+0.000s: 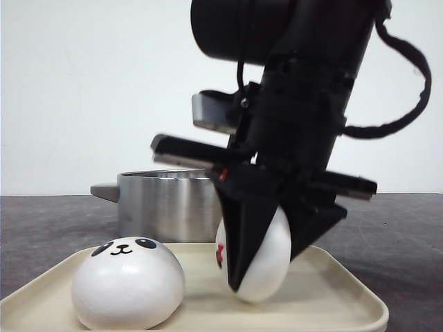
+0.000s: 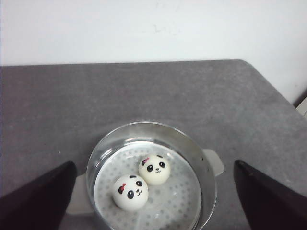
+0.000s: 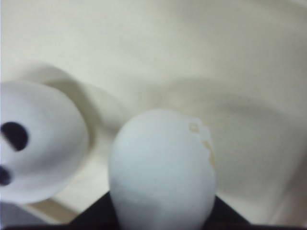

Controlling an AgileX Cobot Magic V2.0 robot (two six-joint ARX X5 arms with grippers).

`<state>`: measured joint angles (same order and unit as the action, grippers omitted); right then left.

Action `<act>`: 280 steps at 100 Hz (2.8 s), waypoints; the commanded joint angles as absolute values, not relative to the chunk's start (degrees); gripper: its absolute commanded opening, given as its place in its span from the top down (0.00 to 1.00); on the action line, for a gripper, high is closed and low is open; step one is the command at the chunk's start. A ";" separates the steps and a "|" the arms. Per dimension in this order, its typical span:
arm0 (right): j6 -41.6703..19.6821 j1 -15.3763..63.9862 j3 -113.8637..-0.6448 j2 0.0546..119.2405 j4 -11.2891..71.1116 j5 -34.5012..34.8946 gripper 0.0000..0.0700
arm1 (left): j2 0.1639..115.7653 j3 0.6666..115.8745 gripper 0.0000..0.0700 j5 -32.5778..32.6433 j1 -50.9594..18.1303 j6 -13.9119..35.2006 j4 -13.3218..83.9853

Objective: Steam buns
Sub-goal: 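Lower the right gripper onto a nearer bun and grasp it, then lift the bun with the right gripper and release it into the steamer, then lower the left gripper onto the last bun on the tray and grasp it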

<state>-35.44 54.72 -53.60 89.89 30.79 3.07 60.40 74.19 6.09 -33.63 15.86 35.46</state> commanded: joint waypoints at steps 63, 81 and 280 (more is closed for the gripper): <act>-21.63 39.79 -72.38 96.05 21.71 -0.86 0.99 | 63.13 75.31 0.10 6.13 -34.15 15.90 34.33; -21.89 36.95 -72.38 102.15 19.22 8.58 0.97 | 63.31 75.26 0.11 6.13 -34.15 15.62 40.69; -15.81 36.03 -105.19 77.08 35.22 6.98 0.31 | 85.93 46.78 0.99 -5.82 -50.87 31.92 30.35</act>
<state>-16.29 35.57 -103.90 76.53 35.55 7.14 84.62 46.81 -5.87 -50.06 32.34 30.46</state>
